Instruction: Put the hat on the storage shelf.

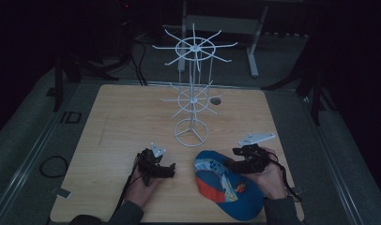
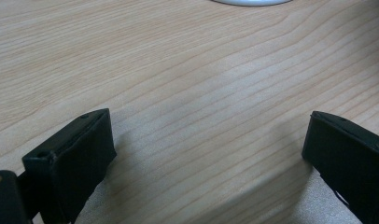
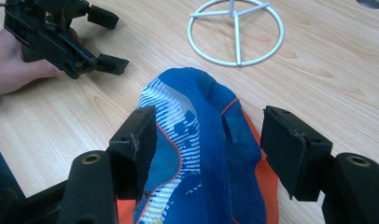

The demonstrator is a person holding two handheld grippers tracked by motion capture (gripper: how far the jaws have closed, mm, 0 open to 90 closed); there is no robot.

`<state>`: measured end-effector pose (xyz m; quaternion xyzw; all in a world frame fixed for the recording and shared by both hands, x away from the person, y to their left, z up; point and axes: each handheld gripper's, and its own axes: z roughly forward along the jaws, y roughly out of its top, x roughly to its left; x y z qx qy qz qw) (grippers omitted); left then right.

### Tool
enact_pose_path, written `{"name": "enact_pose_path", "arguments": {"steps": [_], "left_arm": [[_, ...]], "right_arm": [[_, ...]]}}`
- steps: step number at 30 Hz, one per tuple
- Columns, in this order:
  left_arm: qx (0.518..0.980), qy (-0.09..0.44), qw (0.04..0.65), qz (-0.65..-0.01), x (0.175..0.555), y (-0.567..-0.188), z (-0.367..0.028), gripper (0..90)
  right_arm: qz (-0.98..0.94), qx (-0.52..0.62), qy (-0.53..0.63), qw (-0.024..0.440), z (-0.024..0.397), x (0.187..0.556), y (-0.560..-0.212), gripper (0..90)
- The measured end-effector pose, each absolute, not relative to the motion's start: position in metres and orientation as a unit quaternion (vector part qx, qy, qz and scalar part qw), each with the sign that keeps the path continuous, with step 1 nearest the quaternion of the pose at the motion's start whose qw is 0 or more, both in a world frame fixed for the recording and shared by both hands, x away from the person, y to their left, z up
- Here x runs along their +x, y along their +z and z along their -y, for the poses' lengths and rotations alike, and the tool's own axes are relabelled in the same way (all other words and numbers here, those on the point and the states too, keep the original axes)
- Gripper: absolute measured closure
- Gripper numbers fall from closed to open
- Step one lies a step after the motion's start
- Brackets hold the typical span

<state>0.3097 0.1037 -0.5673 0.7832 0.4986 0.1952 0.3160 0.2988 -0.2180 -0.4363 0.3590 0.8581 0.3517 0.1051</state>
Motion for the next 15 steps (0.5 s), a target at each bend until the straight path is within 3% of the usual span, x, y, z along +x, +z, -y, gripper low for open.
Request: {"name": "enact_pose_path", "arguments": {"steps": [15], "left_arm": [[0.783,0.196,0.317,-0.499,0.31,-0.567,-0.104,2.6]], "right_arm": [[-0.879,0.348,0.313,0.091,0.2,0.315,-0.447,33.2]]}}
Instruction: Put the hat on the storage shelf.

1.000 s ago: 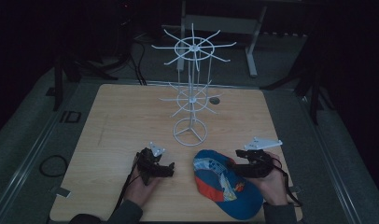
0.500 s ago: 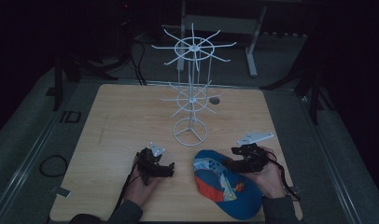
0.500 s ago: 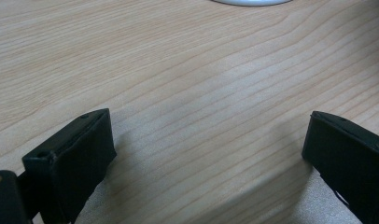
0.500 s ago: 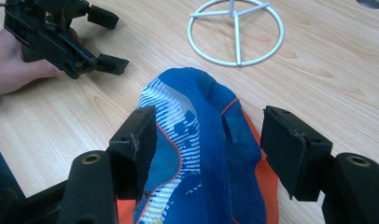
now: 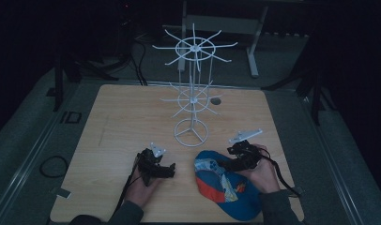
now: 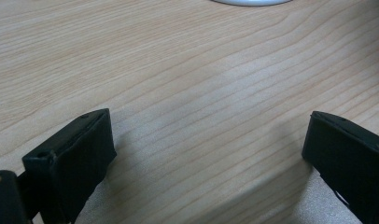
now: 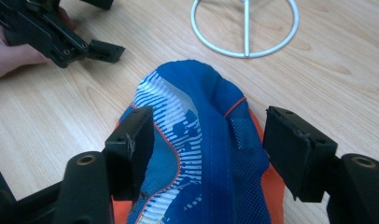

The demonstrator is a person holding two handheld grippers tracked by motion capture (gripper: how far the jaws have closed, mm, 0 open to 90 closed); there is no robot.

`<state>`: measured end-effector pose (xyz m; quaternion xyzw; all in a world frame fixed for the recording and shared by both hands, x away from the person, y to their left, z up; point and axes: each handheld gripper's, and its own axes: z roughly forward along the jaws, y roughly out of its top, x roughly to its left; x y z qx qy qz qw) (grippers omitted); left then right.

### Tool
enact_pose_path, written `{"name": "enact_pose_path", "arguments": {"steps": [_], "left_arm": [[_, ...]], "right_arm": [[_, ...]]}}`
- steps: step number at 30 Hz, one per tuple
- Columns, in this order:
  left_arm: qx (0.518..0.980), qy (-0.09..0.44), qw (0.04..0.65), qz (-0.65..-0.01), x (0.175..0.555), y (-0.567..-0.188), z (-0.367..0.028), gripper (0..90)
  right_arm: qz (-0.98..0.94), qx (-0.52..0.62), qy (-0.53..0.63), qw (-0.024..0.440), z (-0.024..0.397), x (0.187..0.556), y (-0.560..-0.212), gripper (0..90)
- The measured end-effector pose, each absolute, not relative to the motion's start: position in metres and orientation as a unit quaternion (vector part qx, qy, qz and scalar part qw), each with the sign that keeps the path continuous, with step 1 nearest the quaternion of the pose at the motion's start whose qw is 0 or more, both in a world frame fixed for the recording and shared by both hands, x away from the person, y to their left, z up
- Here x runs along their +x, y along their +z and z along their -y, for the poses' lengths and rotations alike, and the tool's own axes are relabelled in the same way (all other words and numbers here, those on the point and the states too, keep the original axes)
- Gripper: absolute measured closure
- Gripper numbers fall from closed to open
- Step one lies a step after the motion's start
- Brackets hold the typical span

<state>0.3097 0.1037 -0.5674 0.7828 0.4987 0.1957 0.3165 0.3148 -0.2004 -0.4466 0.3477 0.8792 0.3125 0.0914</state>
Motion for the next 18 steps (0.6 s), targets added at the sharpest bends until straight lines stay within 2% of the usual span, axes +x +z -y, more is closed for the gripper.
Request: {"name": "enact_pose_path", "arguments": {"steps": [18], "left_arm": [[0.782,0.197,0.318,-0.499,0.31,-0.568,-0.103,2.7]], "right_arm": [[-0.896,0.344,0.271,0.072,0.185,0.329,-0.465,32.6]]}}
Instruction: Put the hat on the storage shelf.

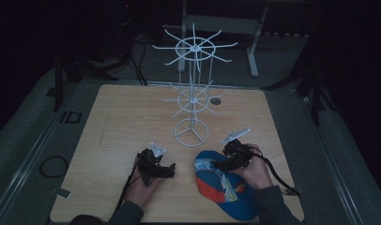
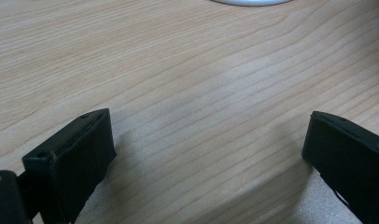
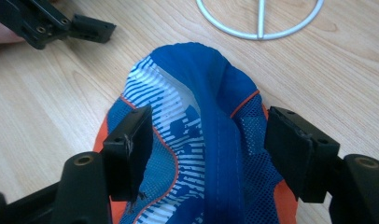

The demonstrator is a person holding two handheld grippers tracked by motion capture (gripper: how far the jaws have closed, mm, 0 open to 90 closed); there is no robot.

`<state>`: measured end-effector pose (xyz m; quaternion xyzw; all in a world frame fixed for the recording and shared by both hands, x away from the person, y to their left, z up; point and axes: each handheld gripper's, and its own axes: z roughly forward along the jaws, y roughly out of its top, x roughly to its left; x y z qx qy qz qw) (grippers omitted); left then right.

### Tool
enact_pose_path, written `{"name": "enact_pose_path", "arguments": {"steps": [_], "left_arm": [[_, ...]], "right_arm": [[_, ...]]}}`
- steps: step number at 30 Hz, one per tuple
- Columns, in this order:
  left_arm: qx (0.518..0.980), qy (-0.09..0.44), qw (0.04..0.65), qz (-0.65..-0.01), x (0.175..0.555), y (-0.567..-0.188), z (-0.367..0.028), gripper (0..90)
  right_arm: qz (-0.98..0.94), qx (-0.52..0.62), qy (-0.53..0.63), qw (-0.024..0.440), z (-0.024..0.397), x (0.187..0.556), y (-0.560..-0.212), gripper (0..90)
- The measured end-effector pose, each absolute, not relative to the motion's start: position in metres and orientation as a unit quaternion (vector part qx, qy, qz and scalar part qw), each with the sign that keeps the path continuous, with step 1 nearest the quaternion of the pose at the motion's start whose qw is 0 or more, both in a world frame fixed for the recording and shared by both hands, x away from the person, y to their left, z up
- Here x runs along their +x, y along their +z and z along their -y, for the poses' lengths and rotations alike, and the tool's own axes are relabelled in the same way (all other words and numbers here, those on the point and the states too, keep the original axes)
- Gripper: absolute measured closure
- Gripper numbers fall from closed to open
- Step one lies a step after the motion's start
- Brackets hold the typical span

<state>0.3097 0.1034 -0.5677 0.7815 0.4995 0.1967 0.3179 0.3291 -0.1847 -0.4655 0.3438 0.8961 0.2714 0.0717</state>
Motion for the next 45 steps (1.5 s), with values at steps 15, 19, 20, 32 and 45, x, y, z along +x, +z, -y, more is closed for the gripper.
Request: {"name": "enact_pose_path", "arguments": {"steps": [15,19,20,32,45], "left_arm": [[0.781,0.197,0.318,-0.5,0.31,-0.568,-0.103,2.6],[0.781,0.197,0.318,-0.5,0.31,-0.568,-0.103,2.6],[0.781,0.197,0.318,-0.5,0.31,-0.568,-0.103,2.6],[0.781,0.197,0.318,-0.5,0.31,-0.568,-0.103,2.6],[0.781,0.197,0.318,-0.5,0.31,-0.568,-0.103,2.6]], "right_arm": [[-0.904,0.344,0.245,0.061,0.178,0.335,-0.475,32.7],[-0.906,0.347,0.235,0.056,0.177,0.337,-0.479,32.8],[-0.907,0.348,0.231,0.056,0.176,0.338,-0.48,32.8],[-0.911,0.354,0.208,0.046,0.173,0.342,-0.489,34.0],[-0.918,0.35,0.184,0.035,0.171,0.346,-0.495,73.0]]}}
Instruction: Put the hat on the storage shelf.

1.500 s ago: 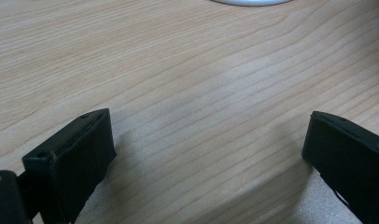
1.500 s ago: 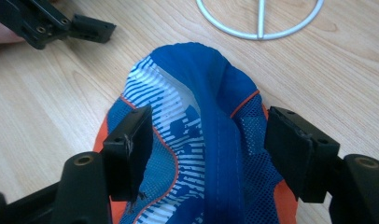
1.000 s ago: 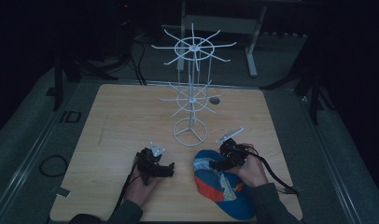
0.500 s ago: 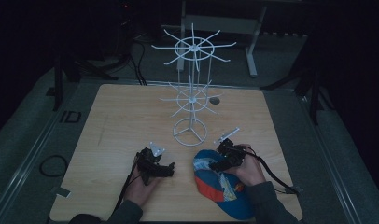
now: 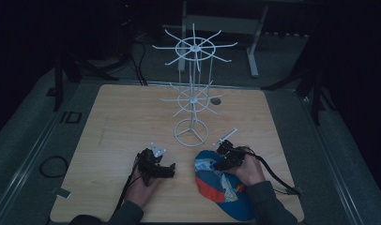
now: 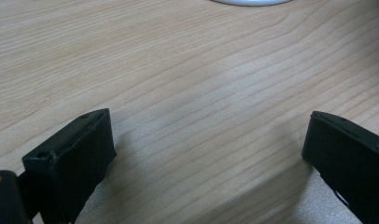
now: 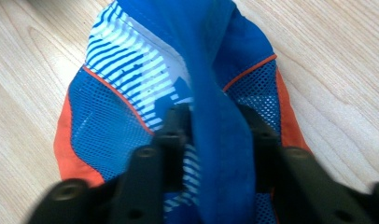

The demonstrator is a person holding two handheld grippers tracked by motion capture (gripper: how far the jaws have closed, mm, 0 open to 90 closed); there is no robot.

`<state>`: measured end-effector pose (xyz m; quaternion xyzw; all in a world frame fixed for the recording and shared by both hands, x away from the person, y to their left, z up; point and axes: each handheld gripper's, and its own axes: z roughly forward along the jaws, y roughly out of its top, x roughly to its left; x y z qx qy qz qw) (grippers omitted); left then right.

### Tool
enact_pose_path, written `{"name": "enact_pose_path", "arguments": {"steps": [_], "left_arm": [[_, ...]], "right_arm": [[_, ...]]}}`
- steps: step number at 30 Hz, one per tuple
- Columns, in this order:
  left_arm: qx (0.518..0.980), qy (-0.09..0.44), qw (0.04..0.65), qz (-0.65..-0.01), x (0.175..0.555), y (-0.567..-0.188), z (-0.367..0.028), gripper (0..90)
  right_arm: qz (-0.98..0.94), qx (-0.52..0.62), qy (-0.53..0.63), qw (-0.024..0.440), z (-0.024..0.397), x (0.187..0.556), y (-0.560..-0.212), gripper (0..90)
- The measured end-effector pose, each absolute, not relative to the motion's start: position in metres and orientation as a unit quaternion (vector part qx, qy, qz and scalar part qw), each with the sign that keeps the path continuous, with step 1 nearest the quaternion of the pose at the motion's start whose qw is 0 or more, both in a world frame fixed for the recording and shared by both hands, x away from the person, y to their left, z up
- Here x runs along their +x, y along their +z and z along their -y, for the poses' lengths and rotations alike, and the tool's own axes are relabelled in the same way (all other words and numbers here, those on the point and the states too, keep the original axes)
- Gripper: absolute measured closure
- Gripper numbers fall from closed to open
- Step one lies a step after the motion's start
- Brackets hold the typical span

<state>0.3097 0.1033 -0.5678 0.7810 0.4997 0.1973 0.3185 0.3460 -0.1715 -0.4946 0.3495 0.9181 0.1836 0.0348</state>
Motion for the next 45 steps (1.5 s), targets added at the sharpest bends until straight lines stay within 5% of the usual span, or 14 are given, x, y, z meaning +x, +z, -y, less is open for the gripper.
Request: {"name": "enact_pose_path", "arguments": {"steps": [3,6,45], "left_arm": [[0.781,0.197,0.319,-0.5,0.31,-0.568,-0.103,2.6],[0.781,0.198,0.319,-0.5,0.31,-0.568,-0.103,2.6],[0.783,0.196,0.316,-0.499,0.31,-0.567,-0.104,2.6]], "right_arm": [[-0.919,0.343,0.191,0.031,0.171,0.344,-0.494,84.8],[-0.919,0.34,0.195,0.035,0.173,0.341,-0.491,87.5],[-0.88,0.335,0.321,0.099,0.202,0.311,-0.436,87.8]]}}
